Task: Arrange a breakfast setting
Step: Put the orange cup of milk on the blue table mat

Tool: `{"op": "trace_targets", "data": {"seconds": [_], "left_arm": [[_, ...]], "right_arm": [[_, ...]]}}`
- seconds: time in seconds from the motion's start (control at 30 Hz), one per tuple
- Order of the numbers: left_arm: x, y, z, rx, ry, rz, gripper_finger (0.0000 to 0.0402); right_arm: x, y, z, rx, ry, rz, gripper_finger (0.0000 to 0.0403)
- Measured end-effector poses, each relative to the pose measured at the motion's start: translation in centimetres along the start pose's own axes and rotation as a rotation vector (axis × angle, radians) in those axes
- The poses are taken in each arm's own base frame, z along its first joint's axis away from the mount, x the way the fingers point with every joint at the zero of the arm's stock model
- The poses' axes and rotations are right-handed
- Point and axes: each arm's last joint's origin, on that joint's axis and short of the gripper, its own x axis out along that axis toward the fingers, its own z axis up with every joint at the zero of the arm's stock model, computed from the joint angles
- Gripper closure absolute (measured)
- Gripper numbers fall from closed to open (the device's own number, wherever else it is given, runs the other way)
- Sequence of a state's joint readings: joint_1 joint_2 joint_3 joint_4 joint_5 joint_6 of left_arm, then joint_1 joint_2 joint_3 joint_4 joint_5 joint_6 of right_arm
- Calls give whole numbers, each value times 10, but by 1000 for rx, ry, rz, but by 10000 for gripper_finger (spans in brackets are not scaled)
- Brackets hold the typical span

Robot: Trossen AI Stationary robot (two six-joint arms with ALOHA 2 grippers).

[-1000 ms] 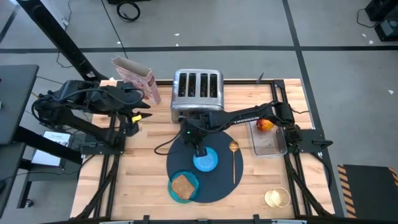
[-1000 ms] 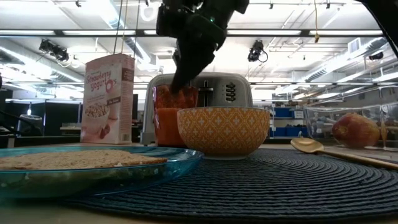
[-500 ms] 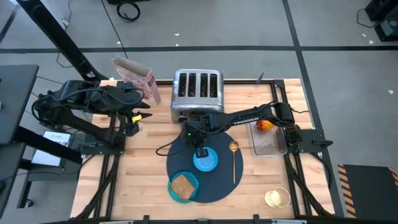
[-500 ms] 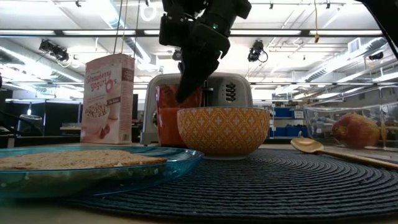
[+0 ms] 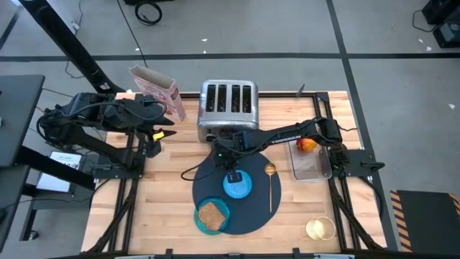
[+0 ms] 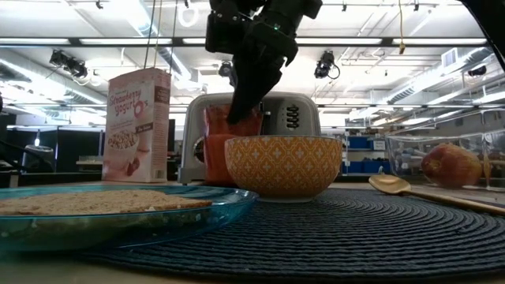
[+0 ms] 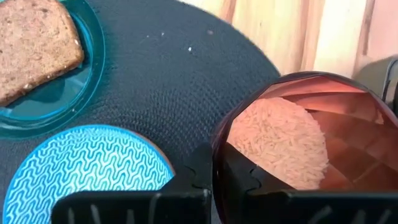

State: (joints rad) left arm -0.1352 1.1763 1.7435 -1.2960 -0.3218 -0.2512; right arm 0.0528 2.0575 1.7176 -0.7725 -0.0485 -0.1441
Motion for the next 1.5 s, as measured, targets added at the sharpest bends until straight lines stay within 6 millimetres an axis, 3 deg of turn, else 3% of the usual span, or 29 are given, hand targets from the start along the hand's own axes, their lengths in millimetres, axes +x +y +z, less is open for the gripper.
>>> {"op": "trace_targets", "data": {"seconds": [0.47,0.73,1.1,1.5], "left_arm": [[0,1,1,-5,-12,40,260],[0,1,1,-9,-13,43,260],[0,1,1,-19,-14,43,260],[0,1,1,-4,-10,32,260]], "right_arm": [[-21,4,-13,262,130,-103,389],[-25,4,-28,597,254,-235,389],[-28,1,-36,980,255,-381,389],[-28,1,-34,1126,193,-433,389]]}}
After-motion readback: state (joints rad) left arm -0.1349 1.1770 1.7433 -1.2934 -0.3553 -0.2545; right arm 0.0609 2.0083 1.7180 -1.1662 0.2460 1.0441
